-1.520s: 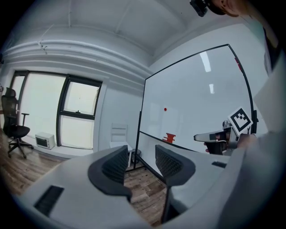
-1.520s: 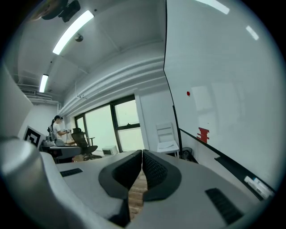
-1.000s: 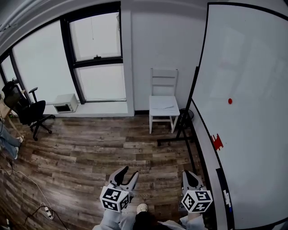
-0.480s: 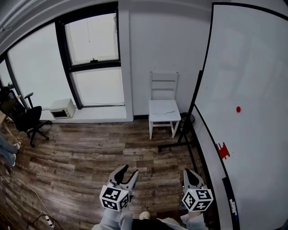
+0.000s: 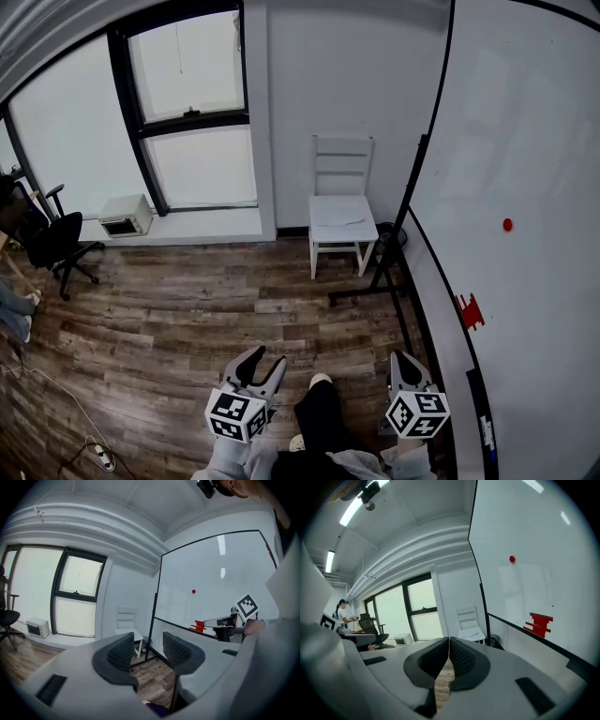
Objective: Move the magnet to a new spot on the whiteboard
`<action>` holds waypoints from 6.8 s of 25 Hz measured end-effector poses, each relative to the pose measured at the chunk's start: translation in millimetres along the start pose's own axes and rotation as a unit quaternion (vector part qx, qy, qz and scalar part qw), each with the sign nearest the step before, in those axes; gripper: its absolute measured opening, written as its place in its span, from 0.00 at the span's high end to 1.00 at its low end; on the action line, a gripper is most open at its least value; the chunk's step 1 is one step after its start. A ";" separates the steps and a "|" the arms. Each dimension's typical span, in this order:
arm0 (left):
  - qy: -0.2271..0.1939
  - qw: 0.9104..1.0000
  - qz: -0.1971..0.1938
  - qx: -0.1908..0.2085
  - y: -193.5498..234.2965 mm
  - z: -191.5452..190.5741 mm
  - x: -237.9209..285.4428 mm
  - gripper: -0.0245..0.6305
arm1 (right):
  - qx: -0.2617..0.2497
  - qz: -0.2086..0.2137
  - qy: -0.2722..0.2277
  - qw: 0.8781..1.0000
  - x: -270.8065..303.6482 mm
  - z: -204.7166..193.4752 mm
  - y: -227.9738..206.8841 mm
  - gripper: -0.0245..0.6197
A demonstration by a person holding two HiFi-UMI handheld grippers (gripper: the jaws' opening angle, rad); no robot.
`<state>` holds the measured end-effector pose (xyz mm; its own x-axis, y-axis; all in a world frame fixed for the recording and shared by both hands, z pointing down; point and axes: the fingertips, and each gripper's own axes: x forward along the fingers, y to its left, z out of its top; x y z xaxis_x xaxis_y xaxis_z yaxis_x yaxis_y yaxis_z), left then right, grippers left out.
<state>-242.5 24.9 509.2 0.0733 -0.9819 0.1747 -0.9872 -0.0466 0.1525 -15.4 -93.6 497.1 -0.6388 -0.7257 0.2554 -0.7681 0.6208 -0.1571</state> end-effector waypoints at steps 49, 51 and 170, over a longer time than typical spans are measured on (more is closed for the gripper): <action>0.033 0.835 -0.539 0.102 -226.6 70.7 387.7 0.68 | 0.068 -0.470 -0.124 0.871 -21.9 80.6 -218.4 0.92; 0.037 0.821 -0.560 0.108 -236.3 70.8 388.6 0.68 | 0.075 -0.491 -0.124 0.859 -29.9 77.2 -215.7 0.92; -0.207 0.837 -0.478 0.168 -284.7 284.7 457.6 0.77 | -0.106 -0.489 -0.177 0.848 -17.5 266.2 -218.2 0.92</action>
<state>31.8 -463.4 268.9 0.8657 -0.4433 -0.2326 -0.4949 -0.8279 -0.2640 151.5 -295.2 273.0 0.2959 -0.9443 -0.1440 -0.9368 -0.3163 0.1493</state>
